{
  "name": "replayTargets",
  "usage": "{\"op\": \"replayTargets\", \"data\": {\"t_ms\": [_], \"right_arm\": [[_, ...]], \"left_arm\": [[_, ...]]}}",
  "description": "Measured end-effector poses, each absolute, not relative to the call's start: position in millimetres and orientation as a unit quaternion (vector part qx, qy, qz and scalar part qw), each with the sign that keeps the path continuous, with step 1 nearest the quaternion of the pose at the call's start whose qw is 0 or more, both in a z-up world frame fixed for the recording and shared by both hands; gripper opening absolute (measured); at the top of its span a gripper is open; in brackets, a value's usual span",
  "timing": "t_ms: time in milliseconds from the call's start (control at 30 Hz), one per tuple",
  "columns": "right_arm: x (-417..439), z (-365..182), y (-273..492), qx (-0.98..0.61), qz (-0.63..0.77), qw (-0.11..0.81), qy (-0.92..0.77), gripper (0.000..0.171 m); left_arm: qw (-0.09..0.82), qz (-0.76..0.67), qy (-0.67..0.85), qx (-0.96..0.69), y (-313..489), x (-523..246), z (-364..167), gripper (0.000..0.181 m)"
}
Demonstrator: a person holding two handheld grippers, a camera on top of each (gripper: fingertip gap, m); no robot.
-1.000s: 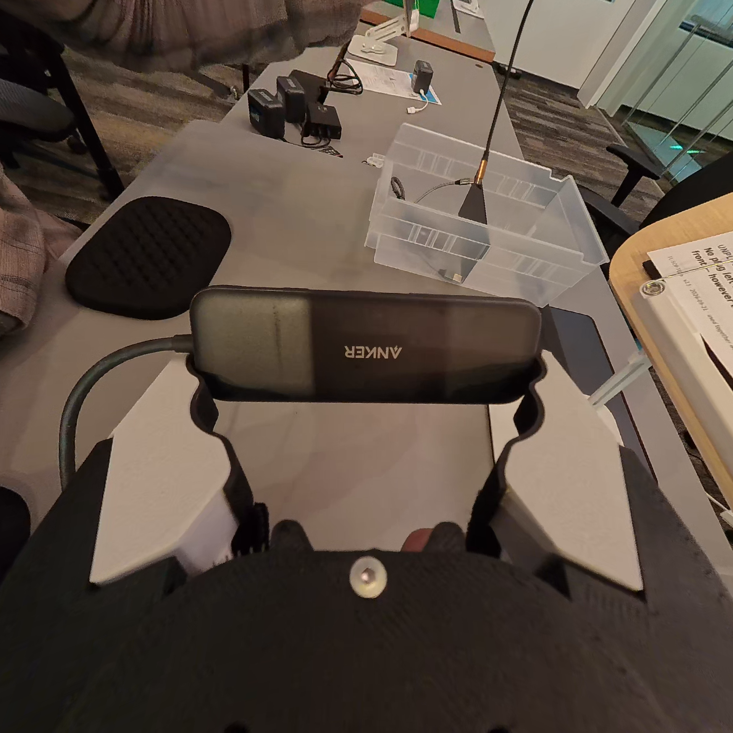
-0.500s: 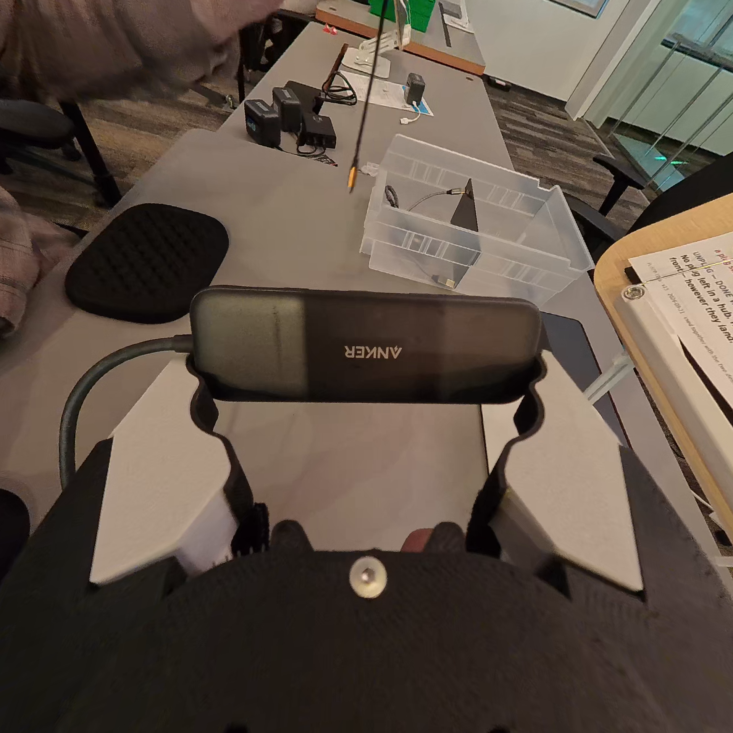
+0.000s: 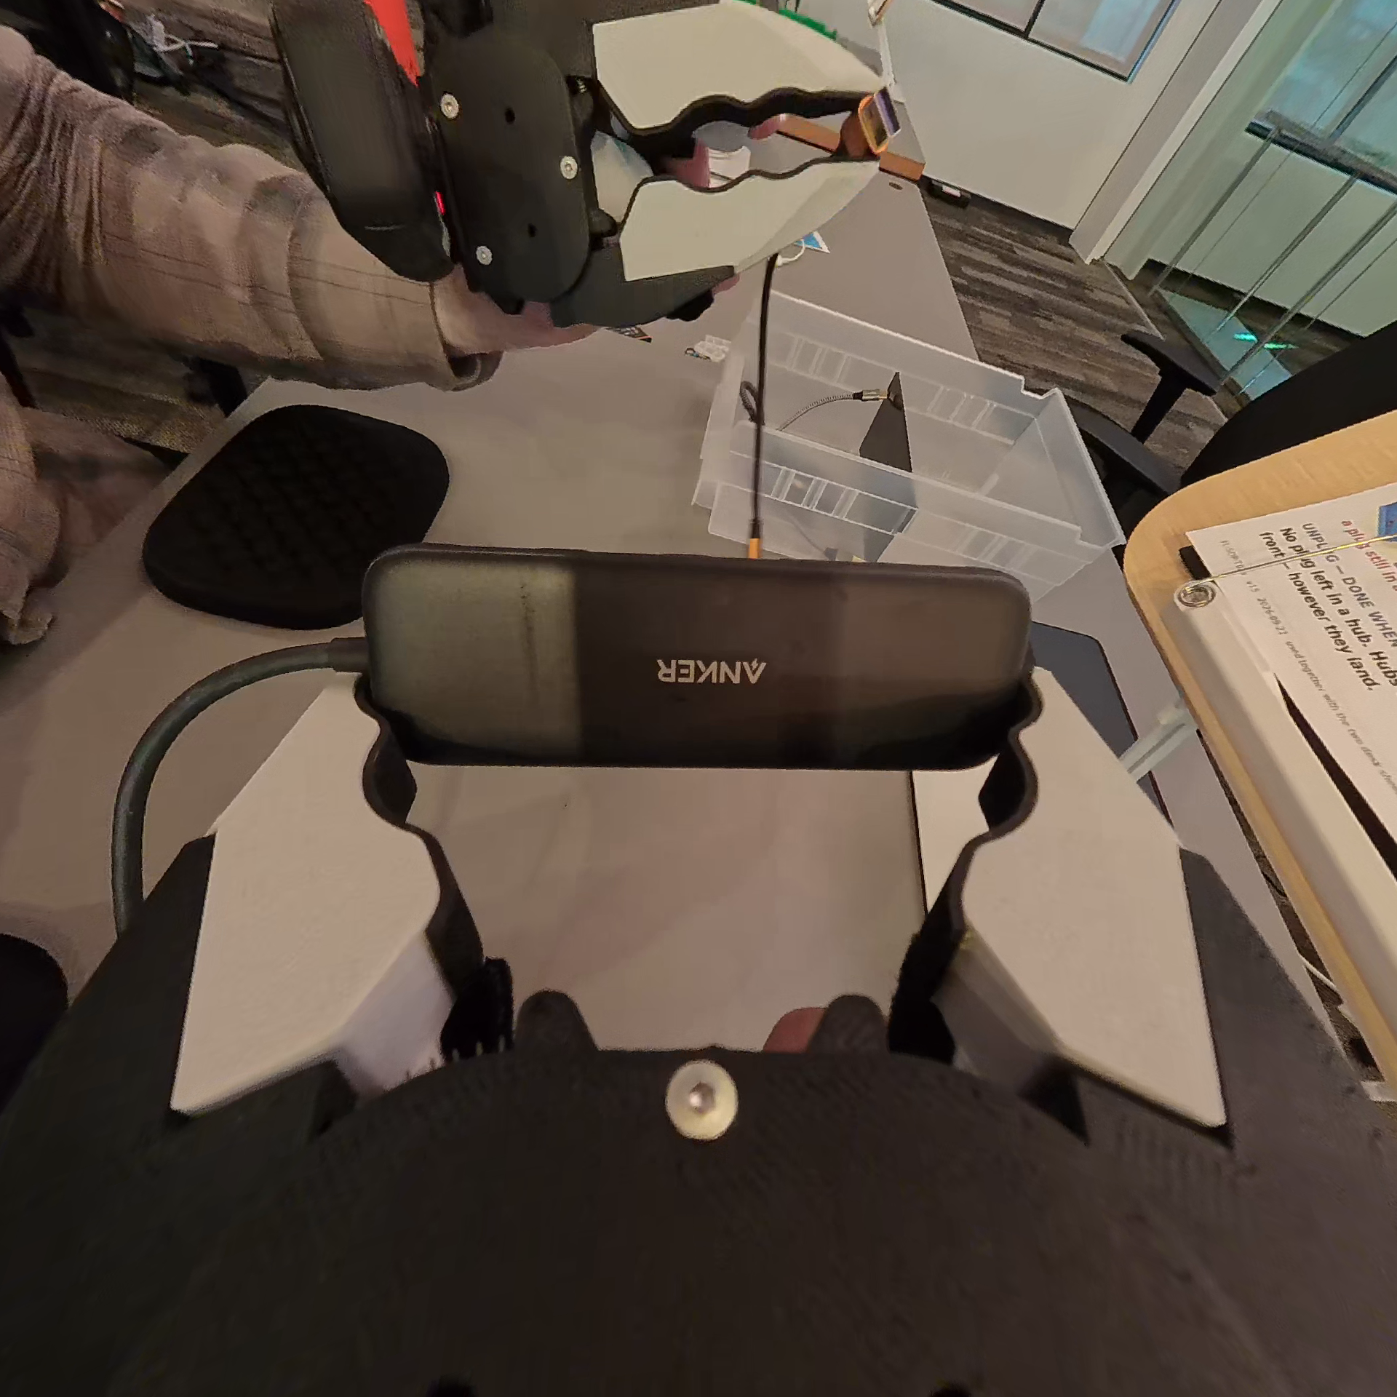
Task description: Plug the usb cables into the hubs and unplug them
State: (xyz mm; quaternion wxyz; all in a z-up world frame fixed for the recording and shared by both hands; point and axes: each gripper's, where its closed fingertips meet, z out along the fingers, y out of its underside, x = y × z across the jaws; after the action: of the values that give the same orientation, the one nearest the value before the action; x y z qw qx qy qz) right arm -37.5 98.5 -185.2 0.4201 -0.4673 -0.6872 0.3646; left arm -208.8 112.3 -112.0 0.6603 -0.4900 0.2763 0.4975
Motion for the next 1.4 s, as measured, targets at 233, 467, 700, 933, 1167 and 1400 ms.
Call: {"op": "replayTargets", "data": {"t_ms": [233, 467, 700, 933, 1167, 1400], "right_arm": [[-33.9, -181.4, 100.6, -0.465, 0.37, 0.426, -0.683, 0.152], [-35.8, -180.3, 97.1, -0.461, 0.368, 0.425, -0.686, 0.152], [-34.3, -177.2, 95.3, -0.458, 0.367, 0.429, -0.687, 0.152], [-32.4, -174.4, 94.9, -0.455, 0.372, 0.431, -0.685, 0.152], [-33.2, -175.2, 93.8, -0.455, 0.369, 0.429, -0.688, 0.152], [-33.2, -179.1, 97.1, -0.46, 0.369, 0.425, -0.687, 0.152]], "left_arm": [[0.629, 0.478, 0.344, -0.508, 94.8, -183.9, -185.2, 0.014], [0.568, 0.421, 0.429, -0.562, 49.6, -166.8, -262.3, 0.01], [0.514, 0.289, 0.535, -0.605, 10.3, -141.2, -286.9, 0.023], [0.414, 0.101, 0.646, -0.633, -1.9, -173.6, -283.3, 0.027], [0.237, 0.049, 0.78, -0.577, -0.1, -187.5, -339.0, 0.035], [0.178, 0.001, 0.822, -0.541, -1.5, -185.2, -369.3, 0.026]]}}
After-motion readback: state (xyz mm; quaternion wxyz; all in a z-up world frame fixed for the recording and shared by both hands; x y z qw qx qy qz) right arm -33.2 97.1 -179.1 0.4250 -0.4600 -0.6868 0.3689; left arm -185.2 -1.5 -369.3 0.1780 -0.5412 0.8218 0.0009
